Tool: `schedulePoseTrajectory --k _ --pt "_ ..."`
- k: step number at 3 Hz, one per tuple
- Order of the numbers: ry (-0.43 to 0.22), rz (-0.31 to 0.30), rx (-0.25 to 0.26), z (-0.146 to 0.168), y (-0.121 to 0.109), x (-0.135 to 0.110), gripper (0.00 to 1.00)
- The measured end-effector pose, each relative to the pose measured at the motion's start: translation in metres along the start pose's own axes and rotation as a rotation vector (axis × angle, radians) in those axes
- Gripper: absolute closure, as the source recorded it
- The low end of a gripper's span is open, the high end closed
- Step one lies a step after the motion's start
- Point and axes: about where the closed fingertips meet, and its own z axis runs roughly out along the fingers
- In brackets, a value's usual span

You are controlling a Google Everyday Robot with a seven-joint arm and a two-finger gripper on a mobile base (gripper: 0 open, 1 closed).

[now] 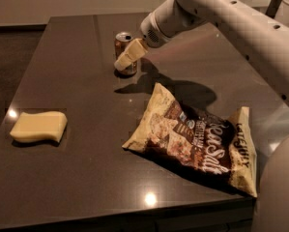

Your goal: Knock orange can over

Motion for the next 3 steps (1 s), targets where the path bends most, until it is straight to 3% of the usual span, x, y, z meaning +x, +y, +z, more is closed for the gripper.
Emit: schedulePoseTrajectory --k 1,2,3 --pt "-0.005 -0.008 0.003 0.0076 -0.0004 -0.0053 0.00" --pt "-0.017 -0.006 0.001 0.0080 -0.0020 -0.0084 0.16" --pt "-0.027 -0.005 0.003 0.0045 -0.0011 -0.0094 0.41"
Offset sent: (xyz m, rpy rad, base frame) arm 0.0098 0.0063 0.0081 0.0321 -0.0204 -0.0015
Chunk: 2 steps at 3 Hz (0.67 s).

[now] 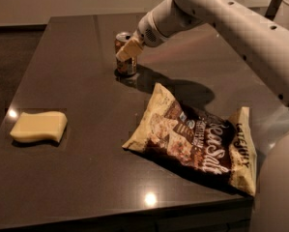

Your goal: Knock orange can over

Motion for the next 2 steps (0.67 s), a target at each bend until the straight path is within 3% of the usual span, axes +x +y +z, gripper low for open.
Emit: schedulePoseTrajectory --k 2 --pt "-0.018 -0.036 -0.025 -0.024 0.011 -0.005 0.86"
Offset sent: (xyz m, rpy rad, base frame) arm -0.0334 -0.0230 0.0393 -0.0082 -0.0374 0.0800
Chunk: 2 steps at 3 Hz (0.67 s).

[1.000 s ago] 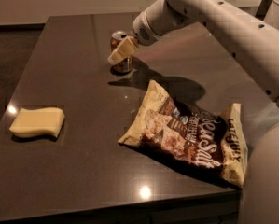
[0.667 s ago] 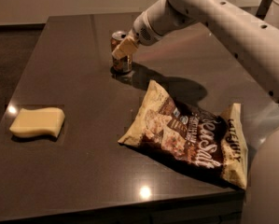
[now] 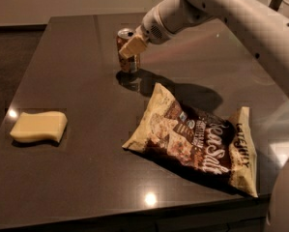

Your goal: Knock orange can over

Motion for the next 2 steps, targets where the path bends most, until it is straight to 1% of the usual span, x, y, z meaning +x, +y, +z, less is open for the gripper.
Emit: schedulePoseTrajectory --k 1,2 --pt "0.024 -0.043 0.004 -0.018 0.002 -0.008 1.00" --pt "0.157 -0.137 -0.024 -0.035 0.006 -0.008 1.00"
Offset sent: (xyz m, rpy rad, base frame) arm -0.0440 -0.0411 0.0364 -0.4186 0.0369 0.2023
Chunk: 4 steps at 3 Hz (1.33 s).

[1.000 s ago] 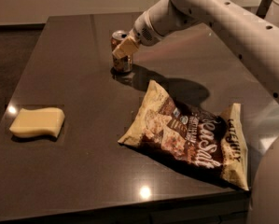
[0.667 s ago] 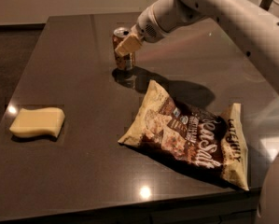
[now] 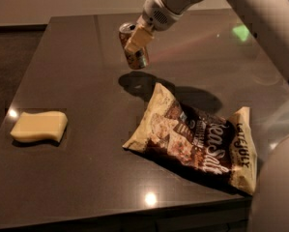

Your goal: Knock orange can over

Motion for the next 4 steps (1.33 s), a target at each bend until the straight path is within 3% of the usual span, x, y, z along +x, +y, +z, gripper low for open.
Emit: schedulePoseTrajectory --k 2,4 --pt "0.281 -0.212 -0.137 -0.001 0.031 0.023 1.00" --pt "0.435 -0.382 -0.173 0.005 0.051 0.032 0.60"
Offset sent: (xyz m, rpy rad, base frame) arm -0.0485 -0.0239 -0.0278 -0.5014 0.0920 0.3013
